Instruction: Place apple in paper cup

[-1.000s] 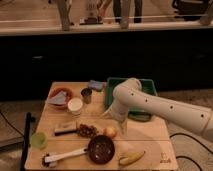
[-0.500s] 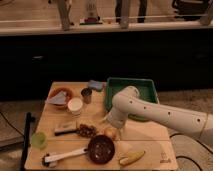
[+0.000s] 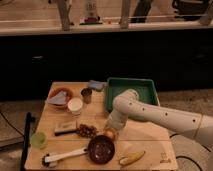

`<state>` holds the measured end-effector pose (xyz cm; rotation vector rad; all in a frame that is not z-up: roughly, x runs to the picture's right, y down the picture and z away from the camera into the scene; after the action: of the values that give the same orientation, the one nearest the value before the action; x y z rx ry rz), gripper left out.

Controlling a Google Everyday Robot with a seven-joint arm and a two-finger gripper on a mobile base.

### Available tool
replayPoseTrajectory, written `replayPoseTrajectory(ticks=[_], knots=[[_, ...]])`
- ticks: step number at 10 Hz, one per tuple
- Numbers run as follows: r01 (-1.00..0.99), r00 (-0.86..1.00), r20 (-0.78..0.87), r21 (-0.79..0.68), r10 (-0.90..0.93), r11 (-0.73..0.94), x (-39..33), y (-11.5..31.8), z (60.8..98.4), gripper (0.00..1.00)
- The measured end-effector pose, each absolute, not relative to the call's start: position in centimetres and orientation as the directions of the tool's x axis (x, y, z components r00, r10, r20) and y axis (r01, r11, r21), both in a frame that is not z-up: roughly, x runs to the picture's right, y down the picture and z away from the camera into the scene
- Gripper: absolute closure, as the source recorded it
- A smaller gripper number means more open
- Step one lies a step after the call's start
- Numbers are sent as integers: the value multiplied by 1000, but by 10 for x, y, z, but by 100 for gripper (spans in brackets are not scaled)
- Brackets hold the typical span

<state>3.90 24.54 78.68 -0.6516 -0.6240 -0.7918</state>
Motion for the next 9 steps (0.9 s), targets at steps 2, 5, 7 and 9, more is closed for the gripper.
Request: replayPoseTrajectory(ticks=[2,5,7,9], knots=[[796,547,714,-283,-436,535,42,243,789,81],[806,538,708,-274,-458,524,48,233,785,100],[812,533,697,-262,-479,522,53,220,777,100],[817,527,689,-251,-497,519,58,207,767,100]])
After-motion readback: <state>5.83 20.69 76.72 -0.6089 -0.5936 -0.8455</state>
